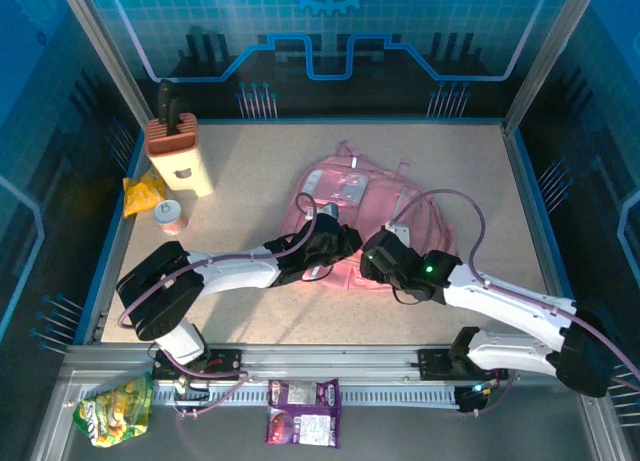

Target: Pack the student bag

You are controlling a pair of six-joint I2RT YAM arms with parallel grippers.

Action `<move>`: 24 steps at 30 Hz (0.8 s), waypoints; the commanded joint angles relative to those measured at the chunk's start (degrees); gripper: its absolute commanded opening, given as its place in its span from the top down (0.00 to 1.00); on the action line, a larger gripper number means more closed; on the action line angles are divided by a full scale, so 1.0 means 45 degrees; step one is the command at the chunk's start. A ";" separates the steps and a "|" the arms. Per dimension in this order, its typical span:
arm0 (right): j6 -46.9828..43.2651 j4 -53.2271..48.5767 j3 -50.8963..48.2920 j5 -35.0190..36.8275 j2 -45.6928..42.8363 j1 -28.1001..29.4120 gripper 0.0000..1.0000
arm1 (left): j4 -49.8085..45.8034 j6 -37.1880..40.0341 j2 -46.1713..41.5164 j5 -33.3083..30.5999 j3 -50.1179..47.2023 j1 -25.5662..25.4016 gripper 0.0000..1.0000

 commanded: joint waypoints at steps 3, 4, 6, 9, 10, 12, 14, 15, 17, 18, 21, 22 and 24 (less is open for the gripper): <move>0.0730 0.0296 0.0370 0.1678 0.0564 0.0293 0.50 | 0.0619 0.0039 -0.0019 0.0164 0.0642 -0.0326 0.94; 0.0587 0.0336 0.0309 0.1917 0.0611 0.0283 0.53 | 0.0606 0.0053 -0.0035 0.0135 0.0633 -0.0326 0.93; 0.0289 0.0040 0.0307 0.2342 0.0670 0.0303 0.58 | 0.0539 0.0112 -0.0061 0.0093 0.0637 -0.0333 0.92; 0.0030 -0.0966 0.0446 0.2887 0.0532 0.0270 0.66 | 0.0142 0.0293 -0.0146 -0.0008 0.0721 -0.0326 0.91; -0.0143 -0.1194 0.0440 0.2915 0.0363 0.0286 0.69 | 0.0007 0.0352 -0.0175 -0.0053 0.0746 -0.0327 0.90; -0.0742 -0.1180 0.0292 0.2752 0.0046 0.0263 0.72 | -0.0071 0.0392 -0.0176 -0.0142 0.0730 -0.0326 0.89; -0.0868 -0.1265 0.0147 0.2576 -0.0122 0.0257 0.74 | -0.0020 0.0386 -0.0118 -0.0135 0.0740 -0.0327 0.89; -0.0996 -0.1082 0.0052 0.2385 -0.0113 0.0227 0.74 | -0.0020 0.0408 -0.0082 -0.0118 0.0766 -0.0336 0.88; -0.1399 -0.0500 -0.0056 0.1920 0.0103 0.0108 0.73 | -0.0008 0.0359 0.0008 -0.0084 0.0826 -0.0326 0.88; -0.1552 -0.0325 0.0023 0.1718 0.0277 0.0052 0.73 | 0.0027 0.0348 0.0042 -0.0036 0.0873 -0.0328 0.88; -0.2167 -0.0088 0.0468 0.1512 0.0825 0.0004 0.73 | -0.0106 0.0324 0.0059 0.0046 0.0908 -0.0327 0.88; -0.2359 -0.0163 0.0666 0.1556 0.0986 -0.0005 0.74 | -0.0144 0.0333 0.0025 0.0000 0.0887 -0.0328 0.88; -0.2530 -0.0472 0.0952 0.1746 0.1205 -0.0057 0.77 | -0.0253 0.0362 -0.0018 -0.0179 0.0818 -0.0326 0.88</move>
